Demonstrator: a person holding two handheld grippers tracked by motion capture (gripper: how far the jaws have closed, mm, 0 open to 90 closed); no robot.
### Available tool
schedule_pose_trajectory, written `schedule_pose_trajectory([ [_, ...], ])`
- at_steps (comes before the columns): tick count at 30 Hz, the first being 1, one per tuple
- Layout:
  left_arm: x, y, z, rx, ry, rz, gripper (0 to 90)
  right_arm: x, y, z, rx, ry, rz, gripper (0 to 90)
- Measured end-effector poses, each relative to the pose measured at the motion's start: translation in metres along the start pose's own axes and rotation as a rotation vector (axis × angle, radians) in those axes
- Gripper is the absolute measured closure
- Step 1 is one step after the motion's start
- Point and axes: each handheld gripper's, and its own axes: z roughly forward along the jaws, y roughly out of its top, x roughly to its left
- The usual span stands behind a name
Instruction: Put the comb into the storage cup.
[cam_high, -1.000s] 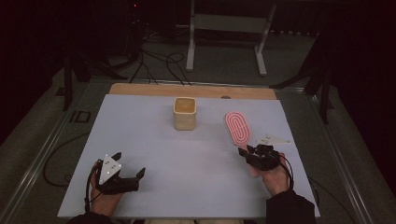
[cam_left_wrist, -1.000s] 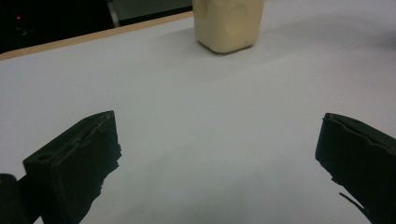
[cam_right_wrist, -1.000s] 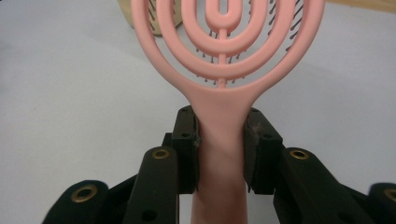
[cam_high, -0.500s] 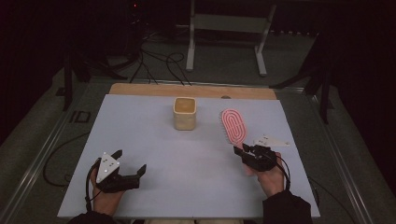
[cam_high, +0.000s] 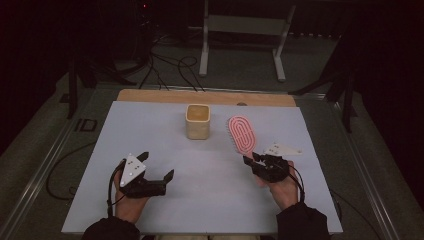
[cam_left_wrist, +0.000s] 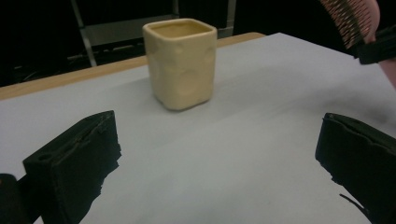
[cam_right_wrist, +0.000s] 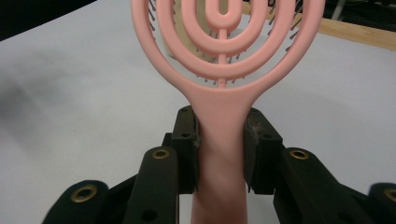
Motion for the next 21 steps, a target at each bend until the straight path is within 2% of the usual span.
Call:
schedule_pose_trajectory([
  [10,-0.019,0.03,0.016,-0.004,-0.008,0.045,0.3,0.005,0.011,0.002,-0.016,0.039,-0.021,69.7],
  [17,-0.022,0.042,0.024,-0.012,-0.012,0.024,0.3,0.009,0.013,0.002,-0.032,0.046,-0.029,69.7],
  [21,-0.023,0.047,0.032,0.006,-0.028,0.014,0.3,0.011,0.013,0.004,-0.036,0.042,-0.028,69.7],
])
